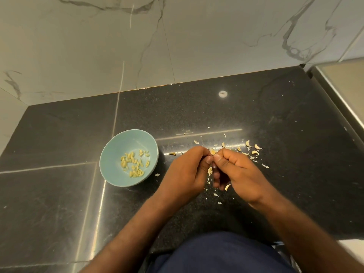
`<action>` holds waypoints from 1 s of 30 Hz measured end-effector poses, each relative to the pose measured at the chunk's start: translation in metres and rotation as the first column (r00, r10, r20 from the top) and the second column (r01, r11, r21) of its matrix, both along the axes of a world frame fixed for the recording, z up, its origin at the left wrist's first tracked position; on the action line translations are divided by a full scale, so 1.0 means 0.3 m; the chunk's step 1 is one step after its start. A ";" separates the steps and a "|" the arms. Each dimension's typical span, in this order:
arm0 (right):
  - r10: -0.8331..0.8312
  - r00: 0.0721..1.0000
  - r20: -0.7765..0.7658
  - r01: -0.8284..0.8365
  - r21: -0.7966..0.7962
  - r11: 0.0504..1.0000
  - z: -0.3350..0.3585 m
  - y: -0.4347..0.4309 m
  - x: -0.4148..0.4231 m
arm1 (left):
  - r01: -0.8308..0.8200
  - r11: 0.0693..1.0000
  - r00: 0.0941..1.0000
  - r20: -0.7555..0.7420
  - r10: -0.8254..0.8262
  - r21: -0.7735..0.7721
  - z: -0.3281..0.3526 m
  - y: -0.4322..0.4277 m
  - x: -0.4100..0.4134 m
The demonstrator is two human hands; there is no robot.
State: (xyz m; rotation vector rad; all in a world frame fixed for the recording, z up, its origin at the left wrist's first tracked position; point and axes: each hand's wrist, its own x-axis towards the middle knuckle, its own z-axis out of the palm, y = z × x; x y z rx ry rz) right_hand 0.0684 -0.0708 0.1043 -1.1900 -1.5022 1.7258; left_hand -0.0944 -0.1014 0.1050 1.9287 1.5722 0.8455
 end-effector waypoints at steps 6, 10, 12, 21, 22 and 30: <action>-0.001 0.997 -0.073 -0.005 -0.082 0.997 -0.006 -0.007 -0.004 | 0.050 0.999 0.999 -0.001 -0.050 -0.018 0.014 0.013 -0.010; -0.022 0.991 0.128 -0.017 0.292 0.956 -0.026 -0.002 0.004 | -0.049 0.953 0.952 0.275 0.136 -0.300 0.040 0.011 0.028; -0.067 0.965 0.255 -0.088 0.551 0.830 -0.041 0.004 0.017 | -0.007 0.879 0.876 0.422 0.235 -0.476 0.052 0.011 0.039; -0.185 0.965 0.186 -0.028 0.773 0.634 -0.067 0.002 0.004 | 0.097 0.761 0.712 0.579 0.397 -0.641 0.084 -0.004 0.031; -0.174 0.966 0.188 -0.036 0.772 0.635 -0.067 0.003 0.004 | 0.088 0.765 0.708 0.580 0.403 -0.638 0.085 -0.007 0.034; -0.151 0.962 0.228 -0.065 0.726 0.684 -0.061 -0.013 -0.001 | -0.008 0.819 0.731 0.555 0.397 -0.574 0.078 -0.030 0.055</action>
